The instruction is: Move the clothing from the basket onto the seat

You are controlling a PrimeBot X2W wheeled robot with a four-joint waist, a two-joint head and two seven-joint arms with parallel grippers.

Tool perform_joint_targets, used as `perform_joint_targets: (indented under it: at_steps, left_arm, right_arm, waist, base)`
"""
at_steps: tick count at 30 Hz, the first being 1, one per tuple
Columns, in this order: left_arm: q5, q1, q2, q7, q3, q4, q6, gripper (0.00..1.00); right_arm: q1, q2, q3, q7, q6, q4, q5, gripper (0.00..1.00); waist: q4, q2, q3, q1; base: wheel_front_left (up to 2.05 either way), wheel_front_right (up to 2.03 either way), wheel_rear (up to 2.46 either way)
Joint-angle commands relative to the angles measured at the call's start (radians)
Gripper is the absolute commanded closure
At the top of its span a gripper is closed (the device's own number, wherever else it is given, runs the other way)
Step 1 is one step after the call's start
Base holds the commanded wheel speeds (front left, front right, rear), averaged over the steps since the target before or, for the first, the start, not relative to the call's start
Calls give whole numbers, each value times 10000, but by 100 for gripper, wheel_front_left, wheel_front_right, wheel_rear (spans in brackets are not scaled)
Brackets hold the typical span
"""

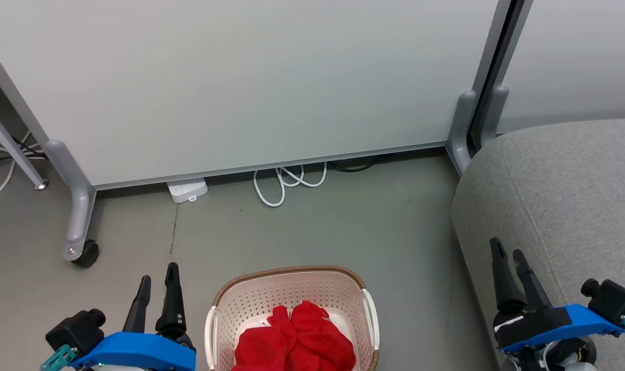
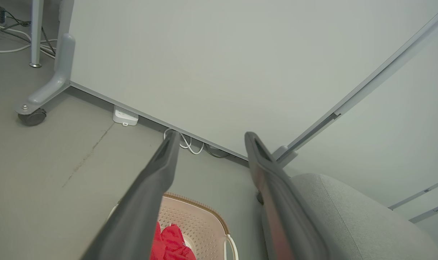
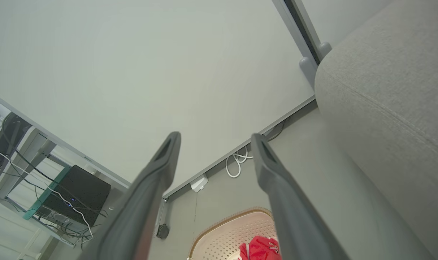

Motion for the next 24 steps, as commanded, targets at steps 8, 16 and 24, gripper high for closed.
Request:
perform_joint_targets:
  at_steps: [8, 16, 24]
  left_arm:
    - [1065, -302, 155, -322, -219, 17, 3, 0]
    - [1816, -344, 154, -535, -390, 235, 94, 0]
    - [2408, -375, 140, -735, -475, 322, 152, 0]
  right_arm:
    - [-83, -57, 123, -92, 2, -292, -1345, 0]
    - [-41, -63, 185, -148, 2, -416, -2271, 0]
    - [-10, -68, 171, -227, 2, -530, -3101, 0]
  waist:
    - [14, 0, 19, 0]
    - [42, 0, 39, 0]
    - [71, 0, 55, 0]
  base:
    - [0, 0, 0]
    - [0, 0, 0]
    - [0, 0, 0]
